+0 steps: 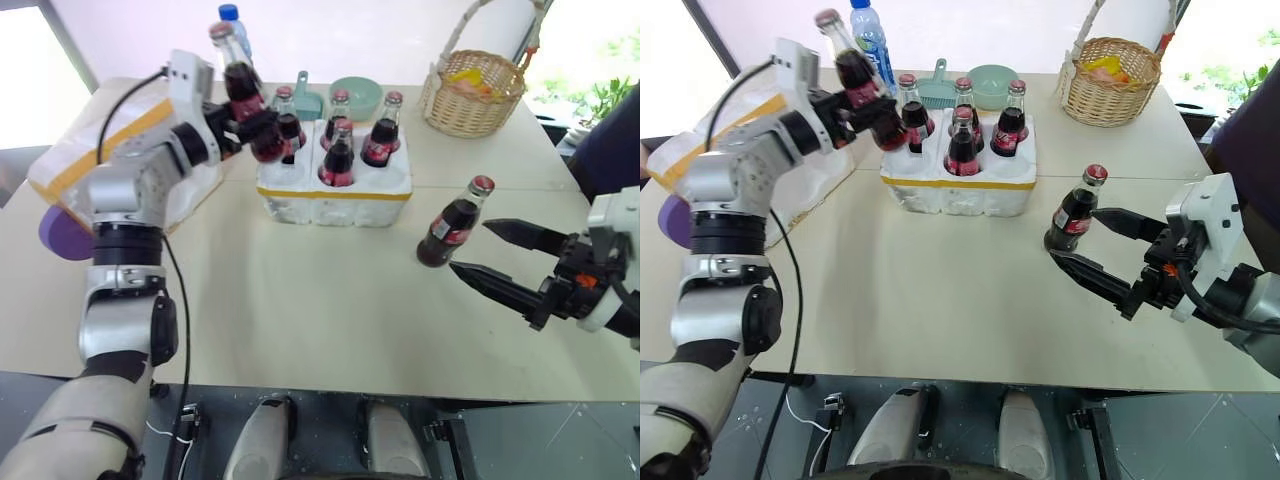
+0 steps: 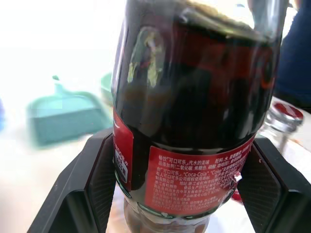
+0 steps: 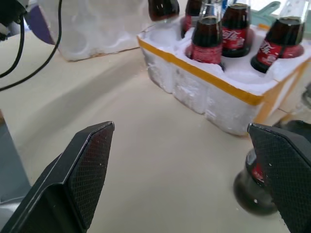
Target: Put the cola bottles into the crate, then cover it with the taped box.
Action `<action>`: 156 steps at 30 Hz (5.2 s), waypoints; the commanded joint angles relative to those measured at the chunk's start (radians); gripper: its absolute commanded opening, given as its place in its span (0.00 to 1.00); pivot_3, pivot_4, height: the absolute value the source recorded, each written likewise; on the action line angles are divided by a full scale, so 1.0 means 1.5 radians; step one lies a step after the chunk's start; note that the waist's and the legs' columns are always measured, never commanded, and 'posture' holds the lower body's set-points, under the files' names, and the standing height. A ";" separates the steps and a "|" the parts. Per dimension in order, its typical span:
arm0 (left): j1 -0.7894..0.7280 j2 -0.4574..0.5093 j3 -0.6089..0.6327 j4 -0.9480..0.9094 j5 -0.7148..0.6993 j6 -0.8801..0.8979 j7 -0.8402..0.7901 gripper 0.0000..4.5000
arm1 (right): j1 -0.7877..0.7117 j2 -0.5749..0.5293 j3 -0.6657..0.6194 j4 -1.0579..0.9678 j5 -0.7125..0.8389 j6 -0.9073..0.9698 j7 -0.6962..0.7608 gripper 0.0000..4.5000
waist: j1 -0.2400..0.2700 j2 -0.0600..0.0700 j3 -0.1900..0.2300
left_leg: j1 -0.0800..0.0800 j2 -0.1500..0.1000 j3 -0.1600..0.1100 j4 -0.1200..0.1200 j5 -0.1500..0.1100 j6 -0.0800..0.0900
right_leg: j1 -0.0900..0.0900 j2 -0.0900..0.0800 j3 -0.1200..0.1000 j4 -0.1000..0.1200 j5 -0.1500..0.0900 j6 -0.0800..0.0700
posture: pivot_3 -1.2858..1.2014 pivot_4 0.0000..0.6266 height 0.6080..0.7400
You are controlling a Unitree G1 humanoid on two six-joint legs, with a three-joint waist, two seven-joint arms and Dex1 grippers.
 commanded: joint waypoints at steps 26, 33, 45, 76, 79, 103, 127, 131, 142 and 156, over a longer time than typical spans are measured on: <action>0.027 0.012 -0.076 -0.058 0.067 -0.045 -0.027 0.63 | 0.018 0.020 0.003 -0.006 -0.032 -0.034 -0.018 1.00 | 0.002 0.000 0.000 | 0.000 0.001 0.000 0.000 0.000 0.000 | 0.000 0.000 0.000 0.000 0.000 0.000 | 0.52 0.24 0.96; 0.067 -0.032 -0.133 -0.001 0.128 -0.115 -0.006 0.74 | 0.013 0.018 0.022 -0.006 -0.055 -0.036 -0.018 1.00 | 0.003 0.000 0.000 | 0.000 0.000 0.000 0.000 0.000 0.000 | 0.000 0.000 0.000 0.000 0.000 0.000 | 0.52 0.24 0.96; 0.075 0.003 -0.006 -0.063 -0.010 -0.019 -0.070 0.98 | 0.053 0.068 0.021 -0.011 -0.083 -0.038 -0.054 1.00 | 0.002 0.000 -0.001 | 0.003 0.001 0.000 0.000 0.000 0.000 | 0.003 0.000 0.000 0.000 0.000 0.000 | 0.52 0.24 0.96; 0.243 0.128 -0.115 -0.406 -0.156 0.058 -0.301 0.98 | -0.164 0.230 0.276 0.255 -0.343 -0.122 -0.090 1.00 | -0.003 0.002 -0.001 | 0.006 0.002 0.001 -0.002 0.000 0.000 | 0.004 0.000 0.001 0.000 0.000 -0.001 | 0.52 0.24 0.96; 0.240 0.124 -0.115 -0.405 -0.155 0.058 -0.295 0.98 | -0.187 0.244 0.285 0.285 -0.358 -0.131 -0.078 1.00 | -0.002 0.002 -0.001 | 0.006 0.002 0.001 -0.002 0.000 0.000 | 0.004 0.000 0.001 0.000 0.000 -0.001 | 0.52 0.24 0.96; 0.261 0.123 -0.092 -0.405 -0.159 0.055 -0.251 1.00 | -0.522 0.205 0.288 0.279 -0.278 -0.034 -0.046 0.62 | -0.017 0.005 0.001 | 0.006 0.002 0.001 -0.004 0.000 0.000 | 0.001 0.001 0.001 0.000 0.000 -0.001 | 0.52 0.24 0.96; 0.270 0.118 -0.074 -0.408 -0.160 0.044 -0.210 1.00 | -0.695 0.389 0.424 0.634 -0.506 -0.197 0.033 0.62 | -0.024 0.005 0.001 | -0.001 0.001 0.002 -0.002 0.002 -0.003 | -0.010 0.000 0.001 0.008 0.001 -0.002 | 0.52 0.24 0.96; 0.269 0.117 -0.074 -0.406 -0.159 0.042 -0.208 1.00 | -0.670 0.401 0.443 0.618 -0.527 -0.199 0.041 0.62 | -0.021 0.005 0.001 | -0.001 0.001 0.002 -0.003 0.002 -0.003 | -0.011 0.000 0.001 0.010 0.000 -0.002 | 0.52 0.24 0.96; 0.256 0.116 -0.077 -0.383 -0.153 0.035 -0.211 1.00 | -0.656 0.404 0.477 0.715 -0.619 -0.173 0.019 0.99 | -0.018 0.005 0.000 | -0.001 0.001 0.002 -0.002 0.002 -0.003 | -0.011 0.000 0.001 0.010 0.000 -0.002 | 0.52 0.24 0.96; 0.283 0.331 0.047 -0.428 -0.191 0.120 -0.247 1.00 | -0.472 0.129 0.283 0.274 -0.341 0.079 0.237 0.99 | -0.020 0.005 0.001 | -0.001 0.002 0.002 -0.003 0.002 -0.003 | -0.011 0.000 0.001 0.010 0.000 -0.002 | 0.52 0.24 0.96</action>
